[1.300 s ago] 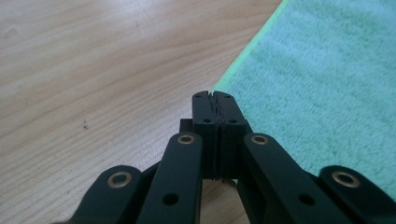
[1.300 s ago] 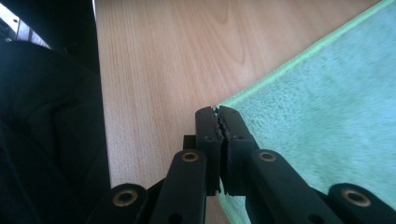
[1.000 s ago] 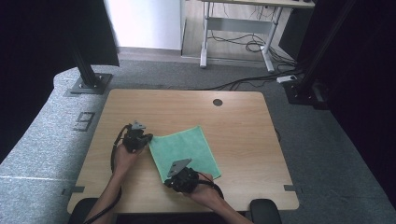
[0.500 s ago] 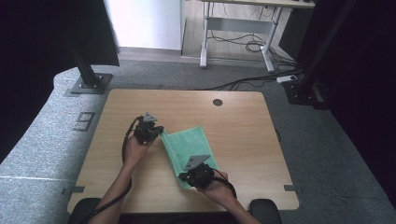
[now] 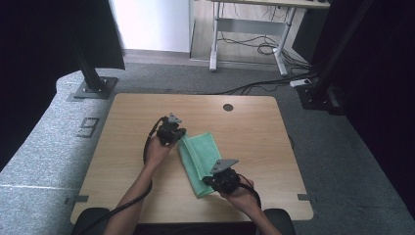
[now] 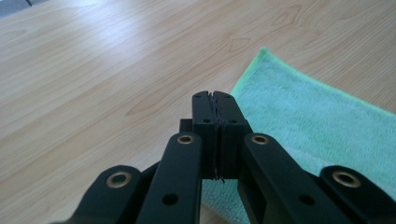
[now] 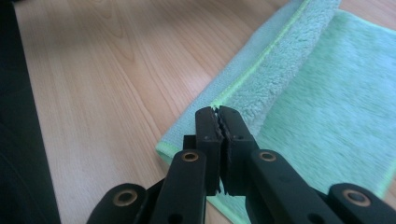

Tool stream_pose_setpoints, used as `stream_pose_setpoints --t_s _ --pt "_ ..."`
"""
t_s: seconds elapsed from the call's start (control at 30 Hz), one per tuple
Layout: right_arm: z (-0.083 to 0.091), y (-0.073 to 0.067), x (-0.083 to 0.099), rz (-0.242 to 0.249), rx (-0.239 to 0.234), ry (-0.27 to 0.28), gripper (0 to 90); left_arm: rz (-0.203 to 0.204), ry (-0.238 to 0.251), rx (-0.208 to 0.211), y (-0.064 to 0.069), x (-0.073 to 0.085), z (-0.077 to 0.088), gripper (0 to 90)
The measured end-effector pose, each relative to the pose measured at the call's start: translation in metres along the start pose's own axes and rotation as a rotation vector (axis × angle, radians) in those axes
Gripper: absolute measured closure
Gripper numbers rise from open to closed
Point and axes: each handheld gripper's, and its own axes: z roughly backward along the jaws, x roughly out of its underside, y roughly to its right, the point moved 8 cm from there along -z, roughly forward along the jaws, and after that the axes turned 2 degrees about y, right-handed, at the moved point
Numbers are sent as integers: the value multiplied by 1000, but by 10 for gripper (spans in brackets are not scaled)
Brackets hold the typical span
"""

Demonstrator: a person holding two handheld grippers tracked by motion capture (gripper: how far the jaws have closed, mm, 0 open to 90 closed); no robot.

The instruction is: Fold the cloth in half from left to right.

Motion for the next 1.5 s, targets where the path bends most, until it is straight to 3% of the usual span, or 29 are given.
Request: stream_pose_setpoints --t_s 0.5,0.67,0.97,1.03,1.13,1.23,1.3,1.5 --pt "22 22 19 -48 46 7 862 -56 -32 28 27 -23 -31 881" --pt "19 29 28 -71 55 -7 861 -70 -59 23 29 -22 -43 880" --pt "12 37 41 -98 59 -45 858 -59 -74 31 31 -17 -58 842" --pt "10 37 43 -100 60 -52 857 -47 -68 35 31 -18 -59 774" --pt "9 38 45 -101 64 -63 850 -32 -33 37 32 -23 -57 598" --pt "11 40 46 -103 72 -61 837 -20 13 67 37 -30 -51 461" --pt "12 42 46 -105 80 -58 820 -32 27 78 42 -33 -46 364" --pt "21 50 47 -108 123 -52 759 -94 8 89 55 -24 -32 274"
